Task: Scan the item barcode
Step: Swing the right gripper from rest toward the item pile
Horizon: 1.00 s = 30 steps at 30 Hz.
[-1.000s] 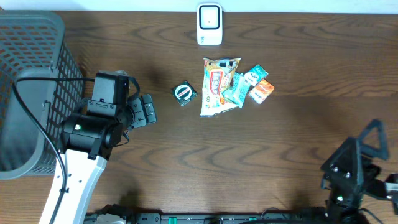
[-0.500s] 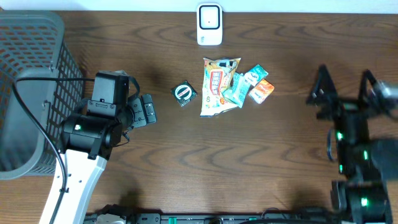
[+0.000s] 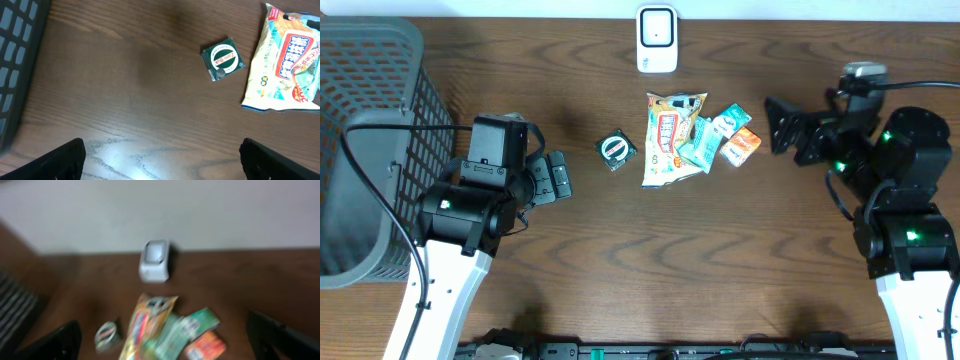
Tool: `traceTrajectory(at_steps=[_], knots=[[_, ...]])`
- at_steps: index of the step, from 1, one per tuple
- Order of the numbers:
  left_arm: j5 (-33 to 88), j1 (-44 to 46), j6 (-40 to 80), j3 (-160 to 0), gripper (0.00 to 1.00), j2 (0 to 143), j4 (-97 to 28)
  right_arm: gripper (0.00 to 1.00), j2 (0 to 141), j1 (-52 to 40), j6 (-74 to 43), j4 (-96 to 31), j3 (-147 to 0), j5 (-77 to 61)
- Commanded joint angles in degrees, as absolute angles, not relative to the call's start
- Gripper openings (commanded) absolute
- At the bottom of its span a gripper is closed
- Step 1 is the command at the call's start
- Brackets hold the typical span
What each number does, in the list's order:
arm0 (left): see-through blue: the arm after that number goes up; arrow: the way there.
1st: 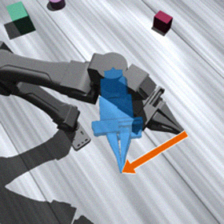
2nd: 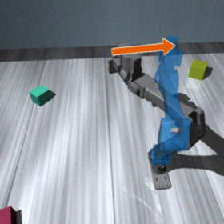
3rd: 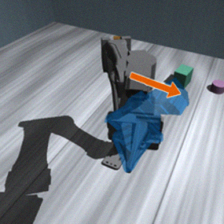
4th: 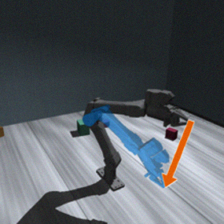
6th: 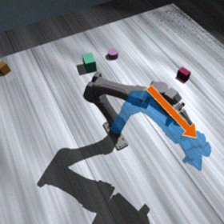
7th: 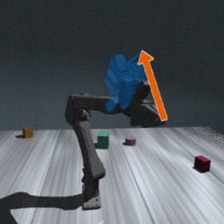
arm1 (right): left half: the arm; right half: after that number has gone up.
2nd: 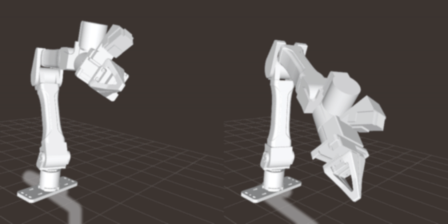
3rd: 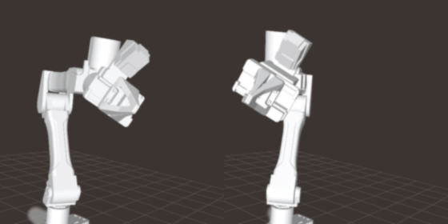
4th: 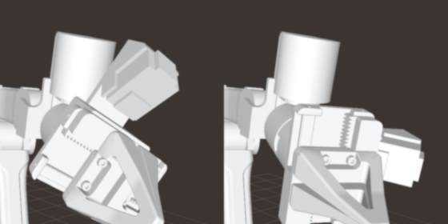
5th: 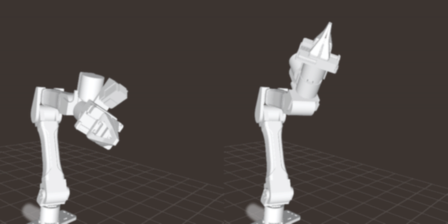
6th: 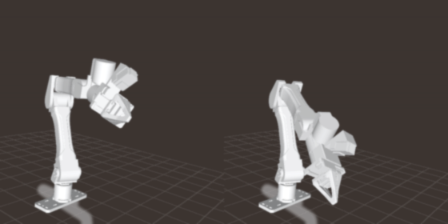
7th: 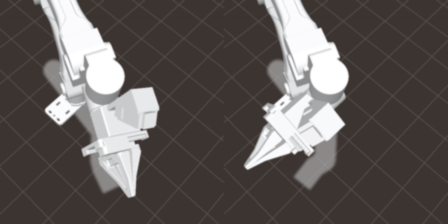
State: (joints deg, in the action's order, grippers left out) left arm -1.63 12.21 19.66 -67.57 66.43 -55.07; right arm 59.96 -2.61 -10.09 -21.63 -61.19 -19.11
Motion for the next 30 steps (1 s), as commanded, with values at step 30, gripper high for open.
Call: traceTrajectory(at_steps=[30], knots=[[-1.5, 12.1, 20.2, -68.1, 0.98, 66.7, -55.0, 0.99, 73.0, -3.1, -29.8, -15.2, -64.6, -33.2]])
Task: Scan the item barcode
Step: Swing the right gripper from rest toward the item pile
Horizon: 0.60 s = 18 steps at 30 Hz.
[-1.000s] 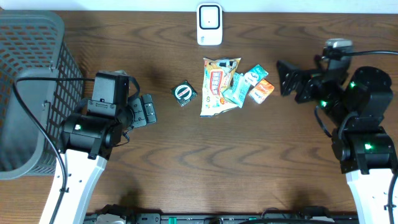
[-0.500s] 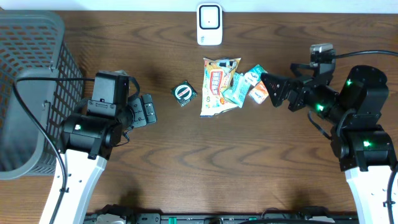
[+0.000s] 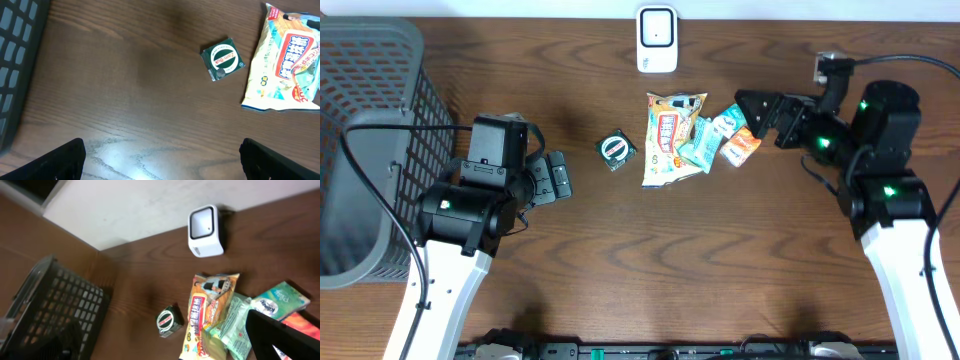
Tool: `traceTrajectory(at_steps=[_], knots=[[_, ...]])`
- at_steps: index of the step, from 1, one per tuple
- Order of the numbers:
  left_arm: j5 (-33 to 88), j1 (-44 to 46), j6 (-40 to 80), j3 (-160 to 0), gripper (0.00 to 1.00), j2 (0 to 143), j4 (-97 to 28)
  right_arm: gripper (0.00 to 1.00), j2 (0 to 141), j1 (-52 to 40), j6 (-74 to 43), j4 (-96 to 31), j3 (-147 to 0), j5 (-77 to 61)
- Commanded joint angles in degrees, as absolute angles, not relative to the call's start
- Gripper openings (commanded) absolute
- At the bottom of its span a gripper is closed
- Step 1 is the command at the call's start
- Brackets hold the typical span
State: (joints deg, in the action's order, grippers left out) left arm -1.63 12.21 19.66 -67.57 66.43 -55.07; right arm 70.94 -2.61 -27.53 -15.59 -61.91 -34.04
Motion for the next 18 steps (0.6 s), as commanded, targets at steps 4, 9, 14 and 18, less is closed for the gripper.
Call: traceTrajectory(at_steps=[4, 9, 14, 18], knots=[[-1.5, 12.1, 20.2, -68.1, 0.98, 66.7, -55.1, 0.99, 76.9, -3.1, -29.6, -16.5, -69.1, -33.3], [-1.5, 12.1, 20.2, -68.1, 0.98, 66.7, -55.1, 0.99, 81.3, -3.1, -24.3, -22.2, -76.3, -33.2], [-1.5, 12.1, 20.2, -68.1, 0.98, 66.7, -55.1, 0.99, 83.1, -3.1, -20.7, -30.2, -77.3, -24.4], [-1.5, 12.1, 20.2, -68.1, 0.98, 66.7, -55.1, 0.99, 84.6, -3.1, -20.7, -36.3, -77.2, -9.5]])
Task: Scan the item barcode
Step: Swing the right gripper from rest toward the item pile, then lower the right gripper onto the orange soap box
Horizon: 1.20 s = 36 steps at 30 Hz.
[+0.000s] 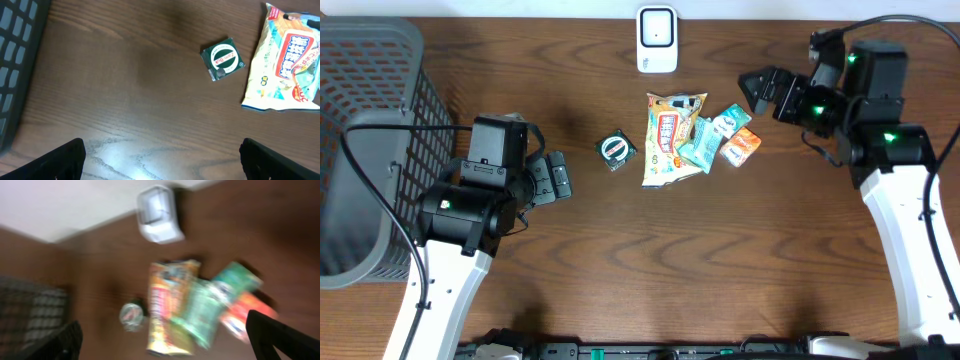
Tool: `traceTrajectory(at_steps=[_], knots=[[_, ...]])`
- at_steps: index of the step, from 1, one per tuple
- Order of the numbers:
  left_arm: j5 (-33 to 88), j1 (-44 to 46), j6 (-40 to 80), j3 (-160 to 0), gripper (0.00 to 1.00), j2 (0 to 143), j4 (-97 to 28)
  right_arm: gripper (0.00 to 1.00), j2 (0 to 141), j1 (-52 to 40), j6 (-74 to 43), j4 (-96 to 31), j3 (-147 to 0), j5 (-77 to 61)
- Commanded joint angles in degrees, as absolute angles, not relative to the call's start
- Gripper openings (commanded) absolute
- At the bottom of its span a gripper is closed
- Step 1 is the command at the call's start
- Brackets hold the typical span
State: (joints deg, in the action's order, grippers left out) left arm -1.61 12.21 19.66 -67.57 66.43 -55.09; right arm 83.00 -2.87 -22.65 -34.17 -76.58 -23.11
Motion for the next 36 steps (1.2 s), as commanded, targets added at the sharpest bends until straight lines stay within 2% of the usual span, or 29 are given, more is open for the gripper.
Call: traceTrajectory(at_steps=[1, 4, 19, 25, 32, 36], knots=[[-1.5, 12.1, 20.2, -68.1, 0.98, 66.7, -55.1, 0.99, 84.9, -3.1, -20.7, -37.1, -77.1, -7.1], [-1.5, 12.1, 20.2, -68.1, 0.98, 66.7, -55.1, 0.99, 85.9, -3.1, -20.7, -39.2, -77.1, -3.4], [-1.5, 12.1, 20.2, -68.1, 0.98, 66.7, -55.1, 0.99, 86.6, -3.1, -20.9, -39.5, -76.9, -3.3], [-1.5, 12.1, 20.2, -68.1, 0.98, 66.7, -55.1, 0.99, 90.9, -3.1, -20.9, -39.3, -76.1, 0.3], [-1.5, 12.1, 20.2, -68.1, 0.98, 66.7, -55.1, 0.99, 94.9, -3.1, -21.0, -39.2, -76.1, -8.2], [-1.5, 12.1, 20.2, -68.1, 0.98, 66.7, -55.1, 0.9, 97.3, -3.4, -20.9, -38.5, -76.1, -6.5]])
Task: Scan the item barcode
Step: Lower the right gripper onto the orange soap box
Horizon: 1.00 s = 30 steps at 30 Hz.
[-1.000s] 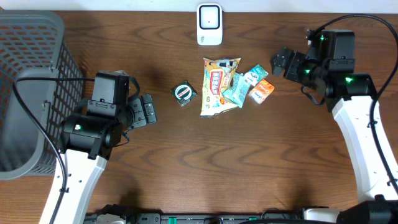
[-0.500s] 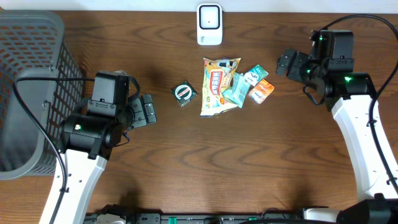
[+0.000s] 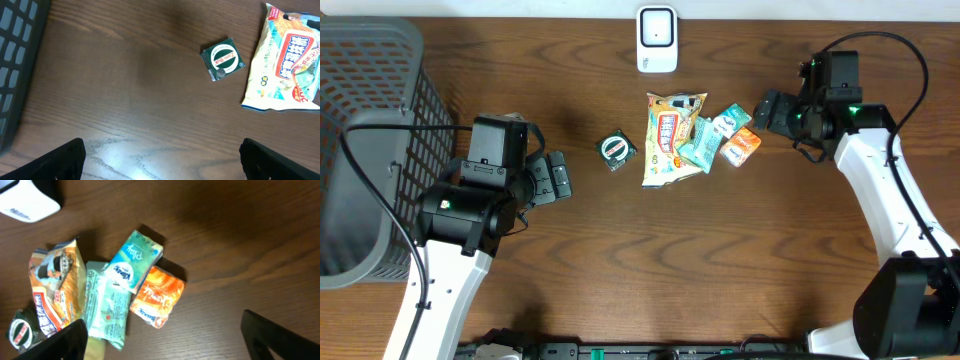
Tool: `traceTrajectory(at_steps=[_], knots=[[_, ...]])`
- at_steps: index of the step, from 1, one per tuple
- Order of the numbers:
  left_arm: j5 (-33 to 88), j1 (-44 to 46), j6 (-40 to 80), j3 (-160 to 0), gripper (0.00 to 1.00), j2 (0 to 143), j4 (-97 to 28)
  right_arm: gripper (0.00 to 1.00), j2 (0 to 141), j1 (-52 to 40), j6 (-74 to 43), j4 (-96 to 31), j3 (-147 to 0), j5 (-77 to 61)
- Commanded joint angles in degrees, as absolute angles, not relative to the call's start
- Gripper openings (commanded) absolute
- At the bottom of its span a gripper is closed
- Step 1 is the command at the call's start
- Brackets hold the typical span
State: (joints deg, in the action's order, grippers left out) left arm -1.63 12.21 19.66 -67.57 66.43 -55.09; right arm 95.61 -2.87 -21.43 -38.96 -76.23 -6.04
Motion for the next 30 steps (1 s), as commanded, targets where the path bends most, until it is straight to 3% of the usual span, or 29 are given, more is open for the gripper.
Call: traceTrajectory(at_steps=[1, 8, 20, 27, 30], knots=[[-1.5, 12.1, 20.2, -68.1, 0.98, 66.7, -55.1, 0.88, 97.9, -3.4, -20.9, -38.4, -76.1, -5.6], [-1.5, 12.1, 20.2, -68.1, 0.98, 66.7, -55.1, 0.71, 104.9, -3.3, -23.2, -38.3, -76.1, -4.8], [-1.5, 12.1, 20.2, -68.1, 0.98, 66.7, -55.0, 0.7, 112.8, -1.4, -24.8, -33.9, -76.1, -19.9], [-1.5, 12.1, 20.2, -68.1, 0.98, 66.7, -55.1, 0.69, 112.9, -0.8, -24.6, -34.0, -76.1, -19.3], [-1.5, 12.1, 20.2, -68.1, 0.97, 66.7, -55.1, 0.59, 112.9, -1.1, -24.6, -34.1, -76.0, -19.2]])
